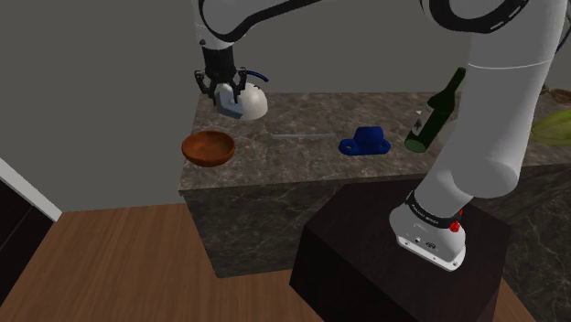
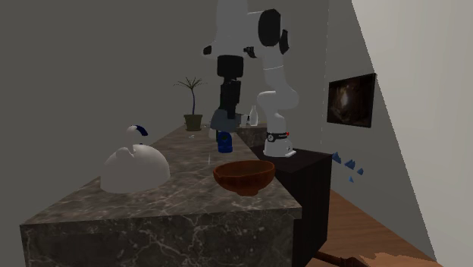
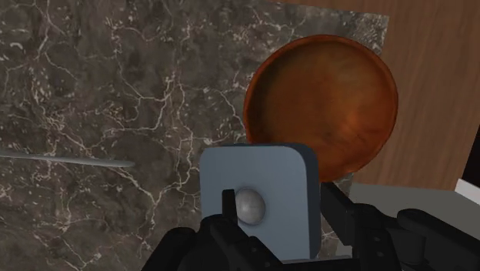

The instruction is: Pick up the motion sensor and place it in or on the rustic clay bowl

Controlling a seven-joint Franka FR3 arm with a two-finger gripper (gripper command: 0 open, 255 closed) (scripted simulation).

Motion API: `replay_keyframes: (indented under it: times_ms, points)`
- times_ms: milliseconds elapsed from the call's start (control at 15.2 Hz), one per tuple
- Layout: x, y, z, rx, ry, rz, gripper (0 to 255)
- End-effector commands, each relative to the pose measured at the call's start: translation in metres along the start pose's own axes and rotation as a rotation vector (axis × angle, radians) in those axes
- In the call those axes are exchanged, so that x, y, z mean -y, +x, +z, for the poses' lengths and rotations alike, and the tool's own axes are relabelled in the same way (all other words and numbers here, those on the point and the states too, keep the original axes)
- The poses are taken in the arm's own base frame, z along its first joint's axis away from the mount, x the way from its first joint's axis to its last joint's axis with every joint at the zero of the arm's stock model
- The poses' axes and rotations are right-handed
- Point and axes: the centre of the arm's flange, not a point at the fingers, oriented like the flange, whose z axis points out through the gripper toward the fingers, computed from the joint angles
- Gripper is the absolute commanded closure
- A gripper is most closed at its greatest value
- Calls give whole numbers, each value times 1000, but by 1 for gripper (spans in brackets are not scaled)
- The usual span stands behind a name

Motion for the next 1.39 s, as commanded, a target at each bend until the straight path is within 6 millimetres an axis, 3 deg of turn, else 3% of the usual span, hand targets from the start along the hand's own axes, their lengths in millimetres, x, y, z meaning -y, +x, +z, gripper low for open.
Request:
replay_keyframes:
  times_ms: [0, 396, 1320]
  points:
    - [24, -10, -1, -1, 1, 2, 255]
    - [91, -43, -6, -1, 1, 2, 255]
    - [93, -45, 68, -1, 1, 2, 255]
